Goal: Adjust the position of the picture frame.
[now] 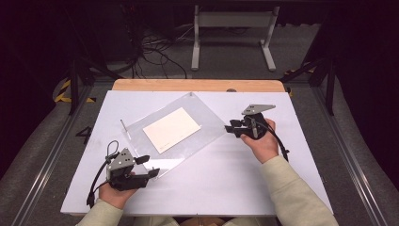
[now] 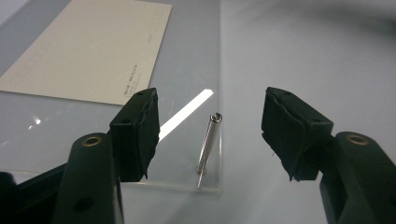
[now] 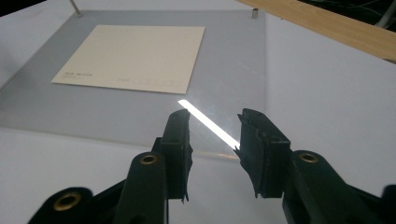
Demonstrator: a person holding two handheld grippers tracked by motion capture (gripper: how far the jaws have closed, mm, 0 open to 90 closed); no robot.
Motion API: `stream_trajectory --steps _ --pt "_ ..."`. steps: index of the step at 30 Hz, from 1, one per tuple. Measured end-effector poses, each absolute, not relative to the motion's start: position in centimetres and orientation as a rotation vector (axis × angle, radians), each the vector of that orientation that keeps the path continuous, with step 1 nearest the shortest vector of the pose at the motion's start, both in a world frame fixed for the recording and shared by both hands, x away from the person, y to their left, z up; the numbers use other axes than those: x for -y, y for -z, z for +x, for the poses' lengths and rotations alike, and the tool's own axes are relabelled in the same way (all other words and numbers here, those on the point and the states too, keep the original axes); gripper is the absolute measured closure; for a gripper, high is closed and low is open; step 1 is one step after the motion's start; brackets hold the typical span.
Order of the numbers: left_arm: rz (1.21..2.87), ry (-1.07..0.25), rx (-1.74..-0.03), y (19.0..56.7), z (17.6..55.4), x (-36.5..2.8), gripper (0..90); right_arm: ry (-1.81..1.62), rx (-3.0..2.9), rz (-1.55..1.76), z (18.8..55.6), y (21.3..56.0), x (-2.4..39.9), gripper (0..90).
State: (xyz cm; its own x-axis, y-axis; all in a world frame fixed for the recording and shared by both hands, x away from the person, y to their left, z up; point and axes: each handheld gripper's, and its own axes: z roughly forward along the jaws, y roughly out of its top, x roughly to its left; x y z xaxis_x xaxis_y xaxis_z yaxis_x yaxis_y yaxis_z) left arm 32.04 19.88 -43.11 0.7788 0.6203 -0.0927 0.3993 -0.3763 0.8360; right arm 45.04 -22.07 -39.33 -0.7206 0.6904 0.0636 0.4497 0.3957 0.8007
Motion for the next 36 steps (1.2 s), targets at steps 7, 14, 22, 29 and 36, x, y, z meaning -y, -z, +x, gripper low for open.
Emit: stream_trajectory --steps 7,14,22,29,36 --pt "2.011 -0.287 -0.763 43.1 32.1 -20.0 36.9 -1.2 -2.395 1.08 47.8 40.6 21.3 62.3" --pt "2.01 -0.288 -0.762 43.1 32.1 -20.0 36.9 -1.126 -2.41 1.14 49.5 42.6 20.7 64.8" --pt "2.008 -0.281 -0.763 43.1 32.1 -19.9 36.9 -1.072 -2.417 1.15 50.2 43.9 20.5 72.4" --pt "2.012 -0.281 -0.756 43.2 32.1 -19.9 37.0 -1.013 -2.43 1.101 50.2 44.3 20.1 82.6" --pt "2.015 -0.283 -0.752 43.2 32.1 -19.9 37.0 -0.976 -2.436 1.079 50.2 44.1 19.8 83.5"
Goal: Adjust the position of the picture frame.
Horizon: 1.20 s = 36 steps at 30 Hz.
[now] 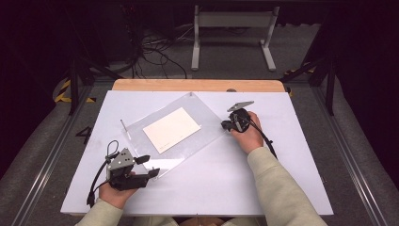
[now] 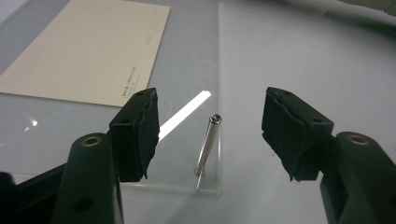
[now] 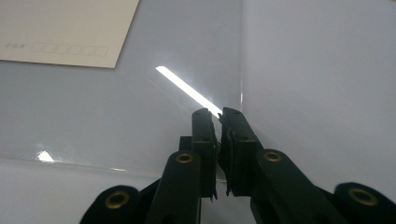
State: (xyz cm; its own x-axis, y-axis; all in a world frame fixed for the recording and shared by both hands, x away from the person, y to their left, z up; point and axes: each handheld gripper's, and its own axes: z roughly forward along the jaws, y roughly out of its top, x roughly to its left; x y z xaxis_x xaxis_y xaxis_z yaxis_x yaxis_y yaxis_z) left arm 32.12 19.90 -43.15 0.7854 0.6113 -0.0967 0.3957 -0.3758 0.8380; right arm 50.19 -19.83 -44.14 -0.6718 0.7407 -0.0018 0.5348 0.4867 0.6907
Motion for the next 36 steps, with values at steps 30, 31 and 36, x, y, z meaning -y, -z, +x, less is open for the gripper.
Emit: stream_trajectory --steps 30,31,36 --pt "1.983 -0.295 -0.779 43.0 31.9 -20.7 35.7 -0.899 -2.816 0.722 43.5 43.1 20.2 83.1" --pt "1.985 -0.292 -0.777 43.1 31.9 -20.8 35.7 -0.896 -2.818 0.703 43.1 43.1 20.1 83.1" --pt "1.977 -0.288 -0.795 43.1 31.5 -21.7 35.7 -0.905 -2.838 0.658 41.0 43.2 20.0 83.0"
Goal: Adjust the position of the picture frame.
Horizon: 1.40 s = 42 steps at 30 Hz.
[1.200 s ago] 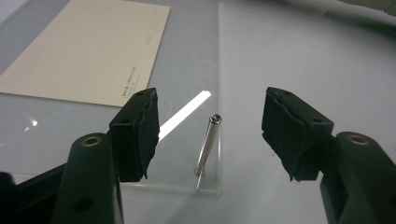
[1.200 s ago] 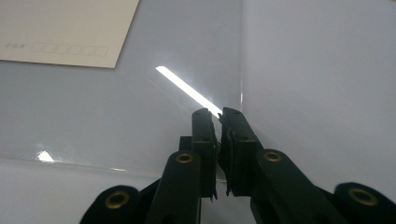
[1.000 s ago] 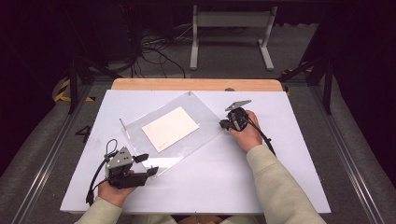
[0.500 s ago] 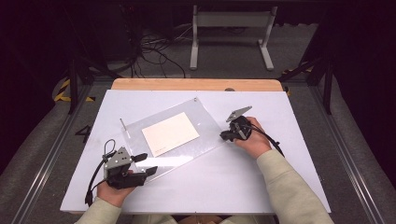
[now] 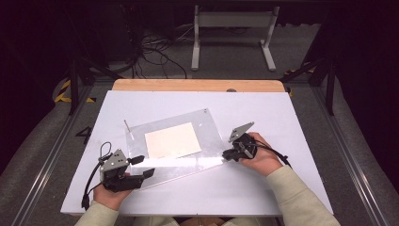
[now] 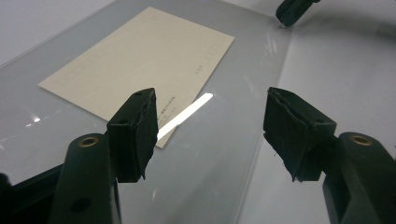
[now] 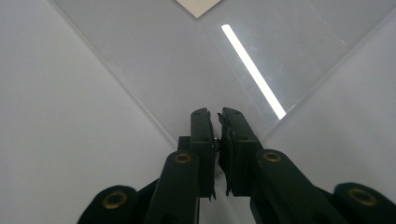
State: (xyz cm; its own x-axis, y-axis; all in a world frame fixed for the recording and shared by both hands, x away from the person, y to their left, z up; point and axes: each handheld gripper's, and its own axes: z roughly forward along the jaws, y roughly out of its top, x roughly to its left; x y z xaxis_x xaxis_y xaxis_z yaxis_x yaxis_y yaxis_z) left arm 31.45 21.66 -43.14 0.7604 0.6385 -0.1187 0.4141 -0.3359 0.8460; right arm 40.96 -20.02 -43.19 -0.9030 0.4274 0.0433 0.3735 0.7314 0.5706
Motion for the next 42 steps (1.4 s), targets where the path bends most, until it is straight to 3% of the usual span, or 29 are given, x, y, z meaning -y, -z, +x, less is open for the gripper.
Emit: stream_trajectory --steps 8,13,16,20,23,27,30,31,33,34,36,38,40,41,42 --pt "1.976 -0.285 -0.793 43.0 30.4 -22.5 34.8 -0.961 -2.855 0.638 37.8 43.5 20.0 82.8" --pt "2.021 -0.302 -0.787 42.9 29.4 -22.9 37.2 -0.984 -2.855 0.652 37.6 43.6 20.2 82.8" --pt "2.055 -0.308 -0.792 42.9 28.7 -23.0 53.4 -1.004 -2.853 0.654 37.7 43.7 20.3 82.7" --pt "2.098 -0.379 -0.838 43.0 28.5 -23.0 81.3 -1.013 -2.852 0.661 37.7 43.7 20.4 82.7" --pt "2.063 -0.379 -0.841 42.7 28.7 -23.4 89.8 -1.015 -2.851 0.663 37.7 43.7 20.4 82.7" --pt "2.047 -0.426 -0.833 42.2 28.5 -23.2 90.0 -1.018 -2.845 0.66 37.6 43.7 20.4 82.7" --pt "2.079 -0.38 -0.861 42.5 28.4 -23.4 89.6 -1.03 -2.842 0.665 37.6 43.8 20.5 82.6" --pt "2.074 -0.387 -0.858 42.5 28.2 -23.6 86.4 -1.035 -2.84 0.668 37.6 43.8 20.5 82.7" --pt "2.059 -0.381 -0.869 42.4 28.0 -24.0 60.7 -1.043 -2.841 0.673 37.6 43.9 20.6 82.6" --pt "2.061 -0.372 -0.882 42.4 27.9 -24.2 54.7 -1.048 -2.842 0.672 37.6 43.9 20.6 82.6" --pt "2.085 -0.377 -0.897 42.7 27.8 -24.4 51.6 -1.052 -2.842 0.673 37.7 43.9 20.7 82.6" --pt "2.106 -0.364 -0.916 43.0 28.0 -24.5 51.1 -1.05 -2.842 0.673 37.7 43.9 20.7 82.6" --pt "2.138 -0.322 -0.947 43.5 28.2 -24.6 66.1 -1.046 -2.843 0.671 37.6 43.9 20.6 82.6" --pt "2.153 -0.299 -0.936 43.7 28.3 -24.7 66.1 -1.045 -2.844 0.671 37.6 43.9 20.6 82.6" --pt "2.155 -0.276 -0.923 43.6 28.2 -24.6 74.9 -1.046 -2.845 0.67 37.7 43.9 20.6 82.6"
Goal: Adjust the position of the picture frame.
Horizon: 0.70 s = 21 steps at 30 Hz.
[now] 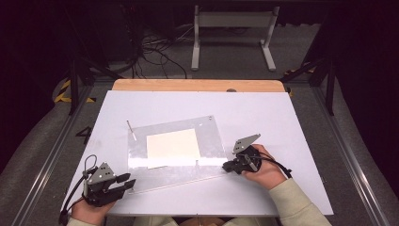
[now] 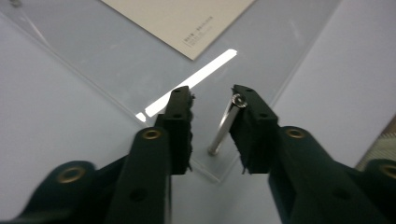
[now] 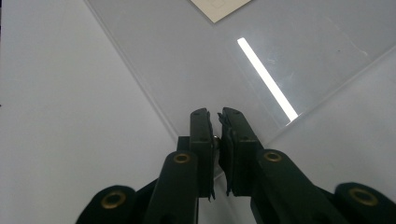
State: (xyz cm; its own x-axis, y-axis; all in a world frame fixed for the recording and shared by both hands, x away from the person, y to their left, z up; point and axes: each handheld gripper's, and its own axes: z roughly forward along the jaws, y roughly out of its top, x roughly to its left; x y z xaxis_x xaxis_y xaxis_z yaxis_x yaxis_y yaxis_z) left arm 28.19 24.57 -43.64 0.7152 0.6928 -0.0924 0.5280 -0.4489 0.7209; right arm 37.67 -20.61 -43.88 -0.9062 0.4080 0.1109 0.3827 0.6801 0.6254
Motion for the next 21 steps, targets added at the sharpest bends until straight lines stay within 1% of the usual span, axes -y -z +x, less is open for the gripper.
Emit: stream_trajectory --steps 1,2,3,11,15,21 --pt "2.173 -0.305 -0.91 43.6 28.0 -24.3 82.5 -1.046 -2.845 0.669 37.7 43.9 20.6 82.6" --pt "2.194 -0.341 -0.903 43.5 27.9 -24.0 83.9 -1.047 -2.845 0.669 37.7 43.9 20.6 82.6" --pt "2.196 -0.337 -0.907 43.4 27.8 -24.0 84.5 -1.048 -2.843 0.669 37.7 43.9 20.6 82.6" --pt "2.153 -0.4 -0.934 42.6 28.3 -23.9 85.1 -1.054 -2.845 0.664 37.5 43.9 20.6 82.7" --pt "2.136 -0.462 -0.938 41.8 29.2 -23.7 85.1 -1.054 -2.832 0.667 37.0 44.0 20.5 82.7" --pt "2.106 -0.571 -0.918 40.0 31.5 -22.7 85.1 -1.069 -2.809 0.672 36.6 44.2 20.7 82.7"
